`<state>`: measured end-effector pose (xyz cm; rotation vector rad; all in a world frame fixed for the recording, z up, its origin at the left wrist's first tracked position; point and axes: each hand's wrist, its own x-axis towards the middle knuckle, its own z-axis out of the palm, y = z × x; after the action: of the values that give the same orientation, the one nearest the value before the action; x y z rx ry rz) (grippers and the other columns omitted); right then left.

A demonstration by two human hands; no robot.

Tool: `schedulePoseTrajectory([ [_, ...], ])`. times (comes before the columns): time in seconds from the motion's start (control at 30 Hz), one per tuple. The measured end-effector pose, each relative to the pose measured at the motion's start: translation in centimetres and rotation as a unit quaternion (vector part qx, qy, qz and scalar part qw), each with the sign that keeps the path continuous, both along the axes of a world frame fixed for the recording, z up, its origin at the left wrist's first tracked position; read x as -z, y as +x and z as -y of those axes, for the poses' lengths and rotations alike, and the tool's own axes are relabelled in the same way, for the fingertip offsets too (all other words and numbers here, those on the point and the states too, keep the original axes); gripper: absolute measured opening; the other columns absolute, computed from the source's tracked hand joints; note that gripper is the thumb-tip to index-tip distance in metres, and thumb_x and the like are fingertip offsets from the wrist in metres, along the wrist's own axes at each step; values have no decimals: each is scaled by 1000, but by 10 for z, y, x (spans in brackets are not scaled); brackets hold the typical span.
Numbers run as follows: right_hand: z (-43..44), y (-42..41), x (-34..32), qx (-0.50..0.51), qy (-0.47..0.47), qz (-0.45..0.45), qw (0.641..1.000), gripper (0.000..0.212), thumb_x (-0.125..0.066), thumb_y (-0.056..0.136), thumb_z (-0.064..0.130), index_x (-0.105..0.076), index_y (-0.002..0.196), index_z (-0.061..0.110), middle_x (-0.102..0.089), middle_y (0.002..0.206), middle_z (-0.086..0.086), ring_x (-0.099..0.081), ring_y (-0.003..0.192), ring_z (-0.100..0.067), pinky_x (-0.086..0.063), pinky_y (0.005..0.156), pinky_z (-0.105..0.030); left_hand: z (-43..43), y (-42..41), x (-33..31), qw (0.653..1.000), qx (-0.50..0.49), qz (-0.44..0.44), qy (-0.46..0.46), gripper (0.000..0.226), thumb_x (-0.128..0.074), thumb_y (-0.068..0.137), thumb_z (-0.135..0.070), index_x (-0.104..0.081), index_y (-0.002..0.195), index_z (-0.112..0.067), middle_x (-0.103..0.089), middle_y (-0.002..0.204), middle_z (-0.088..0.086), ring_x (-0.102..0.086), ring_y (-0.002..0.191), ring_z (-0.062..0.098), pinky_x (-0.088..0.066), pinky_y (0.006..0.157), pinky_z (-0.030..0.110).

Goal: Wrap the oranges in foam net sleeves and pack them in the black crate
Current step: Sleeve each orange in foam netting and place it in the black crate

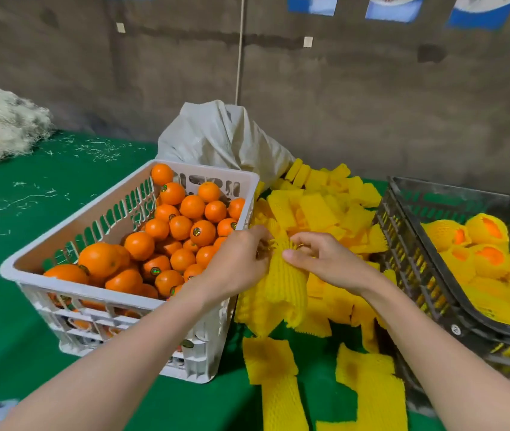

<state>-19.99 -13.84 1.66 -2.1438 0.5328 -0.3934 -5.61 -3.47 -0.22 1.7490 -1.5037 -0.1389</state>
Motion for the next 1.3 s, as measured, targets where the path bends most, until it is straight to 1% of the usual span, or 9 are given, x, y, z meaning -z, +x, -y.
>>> schedulePoseTrajectory([
  [0.2,-14,47,-1,-25,-75,99,992,9,-56,92,9,-57,85,14,-52,78,8,-48,73,6,-39,71,-17,-21,71,-21,995,56,-34,81,11,-66,87,-12,-61,92,-21,-61,84,-9,-57,79,2,-43,68,9],
  [0.43,-26,88,1,-84,15,81,993,10,-50,96,10,-51,91,19,-51,90,1,-49,88,-8,-41,79,-21,-45,162,8,979,-116,-9,169,27,-69,83,-9,-63,108,-14,-66,108,9,-63,98,22,-52,85,36],
  [0.67,-44,111,4,-129,49,66,988,10,-47,96,9,-52,93,18,-51,90,-4,-51,87,-11,-42,77,-29,-81,205,38,814,-244,221,478,63,-64,74,-4,-44,133,-17,-45,131,12,-40,122,34,-43,96,48],
  [0.87,-46,108,4,-120,106,51,986,7,-45,97,7,-52,94,9,-49,91,-11,-49,87,-20,-40,78,-34,-87,215,45,806,-262,272,456,59,-55,84,-9,-42,137,-33,-51,129,10,-42,118,33,-45,96,42],
  [1.07,-45,98,7,-50,179,71,980,23,-48,90,11,-54,103,-7,-47,88,-26,-53,75,-23,-46,68,-24,-82,196,28,948,-216,-42,231,71,-82,67,-19,-51,129,-31,-51,125,14,-53,110,31,-52,86,42],
  [1.1,-44,96,8,-36,203,87,975,29,-47,91,5,-47,109,-16,-44,100,-22,-42,71,11,-49,65,-19,-79,186,21,959,-160,-172,161,67,-84,67,-14,-54,125,-32,-54,125,9,-57,107,27,-55,83,41],
  [1.13,-43,94,10,-25,230,98,968,30,-47,90,4,-45,110,-18,-47,101,-20,-38,100,-18,-50,65,-21,-77,174,14,946,-93,-292,109,64,-84,67,-12,-57,121,-34,-55,125,6,-60,105,24,-57,80,40],
  [1.17,-42,92,10,-23,261,104,959,28,-50,88,7,-49,106,-14,-56,89,-21,-53,90,-25,-50,67,-26,-73,162,8,924,-36,-374,76,63,-85,65,-13,-59,118,-37,-56,125,4,-62,105,24,-57,80,40],
  [1.3,-37,80,5,-29,346,153,925,17,-63,78,22,-70,91,14,-70,87,-2,-63,88,-17,-51,84,-30,-53,123,-5,869,67,-489,26,76,-92,51,-36,-60,120,-35,-62,123,4,-67,104,24,-57,78,37],
])
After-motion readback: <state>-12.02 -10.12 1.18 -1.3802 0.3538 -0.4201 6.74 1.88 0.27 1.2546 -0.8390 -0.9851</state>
